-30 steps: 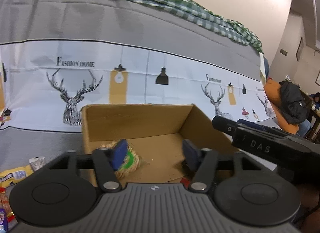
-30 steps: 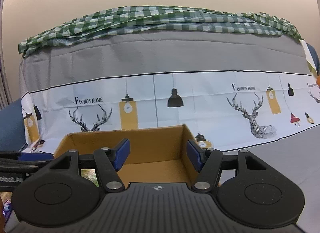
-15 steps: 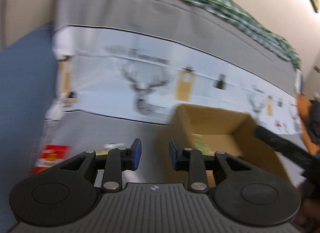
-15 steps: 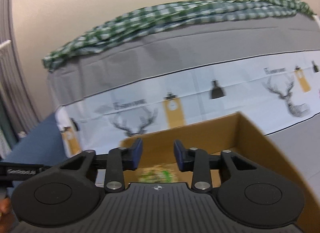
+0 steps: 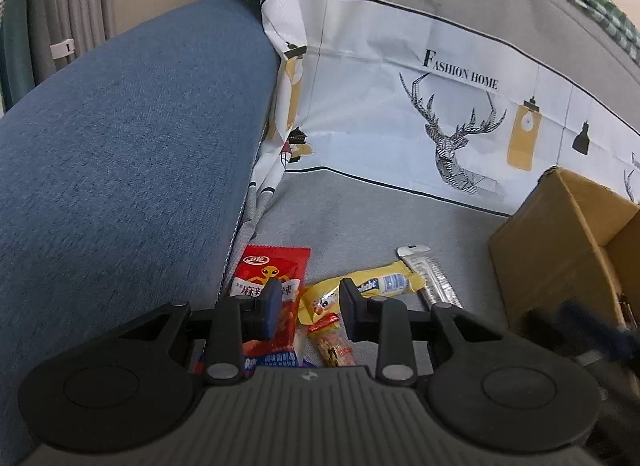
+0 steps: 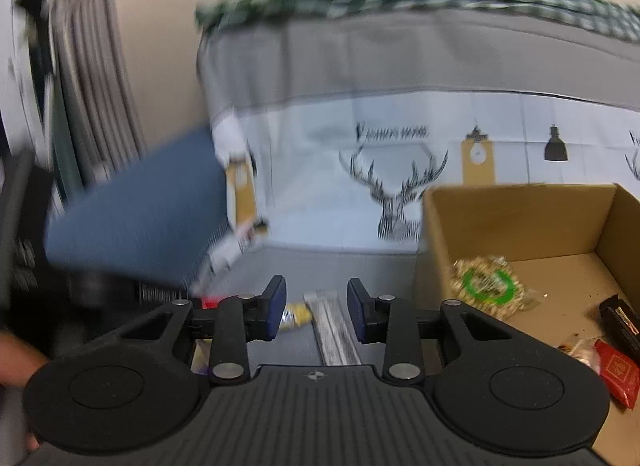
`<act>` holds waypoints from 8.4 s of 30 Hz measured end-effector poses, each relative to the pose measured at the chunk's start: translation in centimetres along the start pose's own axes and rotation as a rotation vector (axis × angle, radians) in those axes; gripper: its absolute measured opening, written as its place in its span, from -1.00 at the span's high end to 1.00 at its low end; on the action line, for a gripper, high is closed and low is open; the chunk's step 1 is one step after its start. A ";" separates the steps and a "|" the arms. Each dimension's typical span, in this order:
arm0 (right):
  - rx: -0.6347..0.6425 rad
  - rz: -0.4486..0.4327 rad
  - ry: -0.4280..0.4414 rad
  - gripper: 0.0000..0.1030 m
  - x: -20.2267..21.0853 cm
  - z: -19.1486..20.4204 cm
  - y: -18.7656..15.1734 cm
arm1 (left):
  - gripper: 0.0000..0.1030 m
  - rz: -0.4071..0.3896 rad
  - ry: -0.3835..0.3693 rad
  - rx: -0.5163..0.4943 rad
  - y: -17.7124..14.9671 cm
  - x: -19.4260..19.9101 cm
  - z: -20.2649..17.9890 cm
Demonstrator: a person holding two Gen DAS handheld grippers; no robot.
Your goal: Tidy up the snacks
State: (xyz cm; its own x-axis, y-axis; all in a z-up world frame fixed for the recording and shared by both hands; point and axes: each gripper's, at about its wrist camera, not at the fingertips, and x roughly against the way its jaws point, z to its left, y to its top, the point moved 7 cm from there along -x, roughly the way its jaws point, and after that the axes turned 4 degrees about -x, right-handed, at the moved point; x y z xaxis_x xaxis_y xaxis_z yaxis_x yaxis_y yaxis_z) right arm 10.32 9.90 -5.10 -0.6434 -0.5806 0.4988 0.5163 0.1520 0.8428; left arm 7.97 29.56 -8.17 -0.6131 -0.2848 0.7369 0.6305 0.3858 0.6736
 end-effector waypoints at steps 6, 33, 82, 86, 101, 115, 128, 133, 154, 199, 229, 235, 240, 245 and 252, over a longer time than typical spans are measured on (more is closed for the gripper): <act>0.089 0.126 -0.108 0.02 -5.6 2.1 -3.0 | 0.31 0.058 0.049 -0.095 -1.0 -1.7 -1.3; 0.198 0.183 -0.038 0.75 -6.4 2.1 -6.1 | 0.92 0.078 -0.035 0.023 -2.2 0.4 0.3; 0.224 0.315 0.087 0.59 4.8 -0.2 -15.4 | 0.08 0.364 -0.129 -0.140 -10.2 0.9 -5.7; 0.224 0.309 0.083 0.56 5.3 -0.2 -15.2 | 0.07 0.394 -0.137 -0.157 -10.8 0.5 -6.0; 0.217 0.228 0.067 0.64 6.6 -0.3 -13.9 | 0.12 0.235 -0.187 -0.081 -8.3 2.8 -5.5; 0.218 -0.027 0.126 0.65 12.8 -0.6 -5.5 | 0.12 -0.130 -0.225 0.039 -3.5 8.9 -5.0; 0.063 -0.095 0.035 0.65 12.2 -12.2 1.8 | 0.12 -0.197 -0.273 0.055 -2.8 10.8 -10.0; 0.021 -0.093 0.000 0.65 12.3 -14.4 1.7 | 0.12 -0.199 -0.312 0.076 -3.0 11.2 -12.6; -0.035 -0.068 -0.112 0.64 12.0 -19.9 0.6 | 0.12 -0.248 -0.457 -0.097 -4.4 10.5 -22.7; -0.029 -0.068 -0.149 0.64 11.8 -20.7 0.4 | 0.12 -0.278 -0.507 -0.198 -5.1 11.3 -25.2; -0.023 -0.066 -0.144 0.64 11.8 -20.7 0.4 | 0.12 -0.281 -0.510 -0.215 -5.2 11.3 -25.5; -0.020 -0.065 -0.142 0.64 11.8 -20.7 0.4 | 0.12 -0.286 -0.513 -0.217 -5.3 11.3 -25.6; -0.018 -0.065 -0.141 0.64 11.8 -20.7 0.4 | 0.12 -0.288 -0.516 -0.220 -5.4 11.3 -25.7; -0.017 -0.061 -0.141 0.64 11.8 -20.9 0.4 | 0.12 -0.288 -0.516 -0.225 -5.4 11.4 -25.7; -0.012 -0.064 -0.139 0.64 11.8 -20.9 0.5 | 0.12 -0.287 -0.520 -0.225 -5.4 11.6 -25.6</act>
State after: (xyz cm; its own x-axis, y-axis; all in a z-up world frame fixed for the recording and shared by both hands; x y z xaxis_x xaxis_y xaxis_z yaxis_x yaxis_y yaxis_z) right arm 14.80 -13.56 -3.00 -0.7469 -0.4720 0.4684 0.4782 0.1083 0.8716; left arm 9.66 1.71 -1.82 -0.8880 0.1359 0.4393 0.4566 0.1472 0.8774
